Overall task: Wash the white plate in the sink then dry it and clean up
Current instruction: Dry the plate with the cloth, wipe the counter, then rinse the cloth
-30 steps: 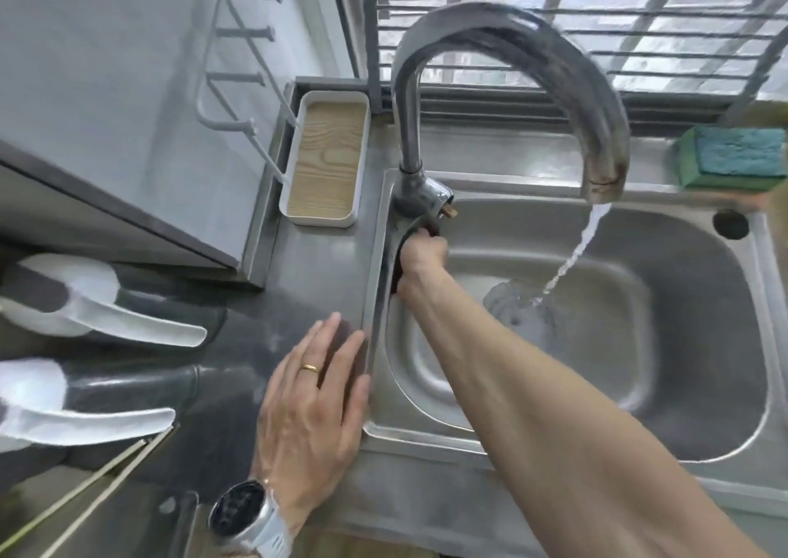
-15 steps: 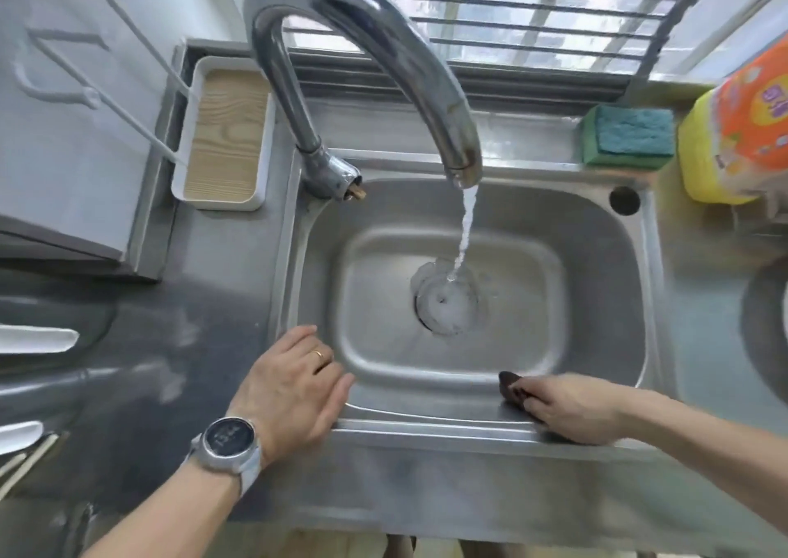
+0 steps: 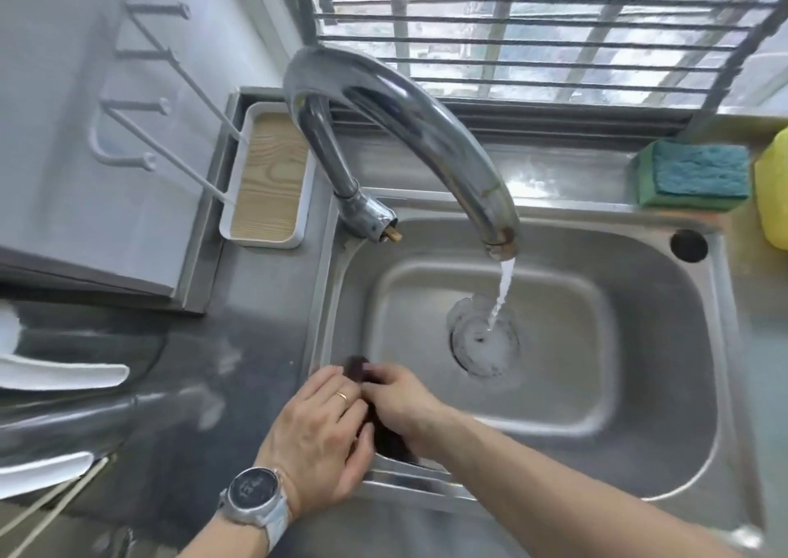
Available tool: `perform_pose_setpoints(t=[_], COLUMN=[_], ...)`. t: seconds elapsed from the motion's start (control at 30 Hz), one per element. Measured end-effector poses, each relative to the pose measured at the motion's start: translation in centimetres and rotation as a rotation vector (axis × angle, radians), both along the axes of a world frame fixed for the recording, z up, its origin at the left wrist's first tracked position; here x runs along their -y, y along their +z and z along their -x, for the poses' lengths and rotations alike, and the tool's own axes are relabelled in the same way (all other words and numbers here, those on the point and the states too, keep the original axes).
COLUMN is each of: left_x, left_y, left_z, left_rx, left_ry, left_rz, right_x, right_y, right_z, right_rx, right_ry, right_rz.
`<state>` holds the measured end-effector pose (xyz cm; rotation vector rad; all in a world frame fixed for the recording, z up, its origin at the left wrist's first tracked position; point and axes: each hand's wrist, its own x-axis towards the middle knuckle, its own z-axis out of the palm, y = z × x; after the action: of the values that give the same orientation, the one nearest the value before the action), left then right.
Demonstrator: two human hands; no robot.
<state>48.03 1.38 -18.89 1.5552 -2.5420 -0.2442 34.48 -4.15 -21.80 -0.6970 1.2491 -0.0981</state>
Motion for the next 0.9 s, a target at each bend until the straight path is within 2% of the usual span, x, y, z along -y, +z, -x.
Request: perform_pose_setpoints(t=[0.13,0.23,0.3,0.37,0.43,0.47,0.5,0.57,0.6,0.73,0.8,0.87,0.9], left_x=[0.2,0.2,0.3,0.3,0.3,0.3,0.3,0.3,0.2,0.2,0.2,0.3,0.3], left_y=[0.0,-0.3,-0.3,-0.3,-0.2,-0.1,-0.2,-0.2,-0.1,-0.1,-0.1,-0.3,-0.4], left_z=[-0.2,-0.2,-0.3,-0.5,-0.4,-0.4,-0.5,-0.5,-0.6,-0.8,-0.7,-0.5,-0.4], left_rx=[-0.029,-0.034,-0.041,-0.039,-0.05,-0.052,-0.051,-0.047,-0.046,-0.046,-0.052,-0.058,-0.063], left_ry=[0.026,0.032,0.034,0.026,0.025,0.026,0.024,0.027,0.029,0.019,0.01,0.006,0.005], left_rz=[0.033,0.044,0.043,0.031,0.032,0.039,0.042,0.046,0.047,0.081,0.108,0.14,0.155], right_x=[5.5,12.9,15.7,14.1,8.8,5.9,3.7,0.9,0.2,0.1,0.5,0.7,1.0], right_y=[-1.9,-2.7,-2.7,-3.3,-4.0,-4.4,-4.8,-3.7,-2.6,1.2,2.8,3.7,4.1], right_z=[-4.7,-4.6,-5.3,-5.7,-4.3,-3.1,-1.6,1.9,3.6,9.9,14.4,20.4,23.3], right_rx=[0.009,0.065,-0.015,-0.203,-0.324,-0.319,-0.286,-0.19,-0.185,-0.3,-0.373,-0.531,-0.64], right_ry=[-0.576,-0.998,-1.028,-0.717,-0.086,0.203,0.406,0.701,0.803,0.931,1.081,1.29,1.357], right_rz=[-0.172,-0.125,-0.024,0.184,0.457,0.534,0.55,0.505,0.461,0.323,0.347,0.375,0.485])
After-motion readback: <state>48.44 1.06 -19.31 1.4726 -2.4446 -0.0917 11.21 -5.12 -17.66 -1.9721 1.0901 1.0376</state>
